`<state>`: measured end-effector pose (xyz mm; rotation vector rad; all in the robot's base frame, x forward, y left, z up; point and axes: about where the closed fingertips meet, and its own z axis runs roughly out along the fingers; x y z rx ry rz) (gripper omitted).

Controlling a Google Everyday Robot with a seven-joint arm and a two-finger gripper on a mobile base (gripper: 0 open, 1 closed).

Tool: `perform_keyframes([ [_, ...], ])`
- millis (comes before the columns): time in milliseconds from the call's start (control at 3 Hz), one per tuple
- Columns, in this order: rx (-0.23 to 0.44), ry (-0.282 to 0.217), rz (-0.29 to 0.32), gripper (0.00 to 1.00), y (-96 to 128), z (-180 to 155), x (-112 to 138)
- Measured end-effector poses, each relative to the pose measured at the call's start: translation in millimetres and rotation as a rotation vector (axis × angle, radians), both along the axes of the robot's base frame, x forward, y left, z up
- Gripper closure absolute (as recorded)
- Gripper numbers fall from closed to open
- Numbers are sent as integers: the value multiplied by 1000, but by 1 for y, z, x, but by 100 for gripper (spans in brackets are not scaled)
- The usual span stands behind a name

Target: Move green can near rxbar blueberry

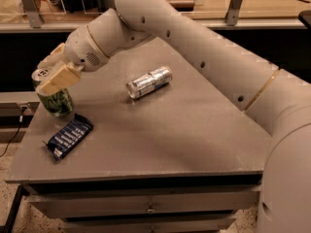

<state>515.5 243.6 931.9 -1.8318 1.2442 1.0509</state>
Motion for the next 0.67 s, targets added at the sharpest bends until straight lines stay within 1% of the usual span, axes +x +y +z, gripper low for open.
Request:
perform_keyframes([
  [333,-8,-4,9,0,4,-5,-4],
  [667,-33,18,-6,0,1,-14,-2],
])
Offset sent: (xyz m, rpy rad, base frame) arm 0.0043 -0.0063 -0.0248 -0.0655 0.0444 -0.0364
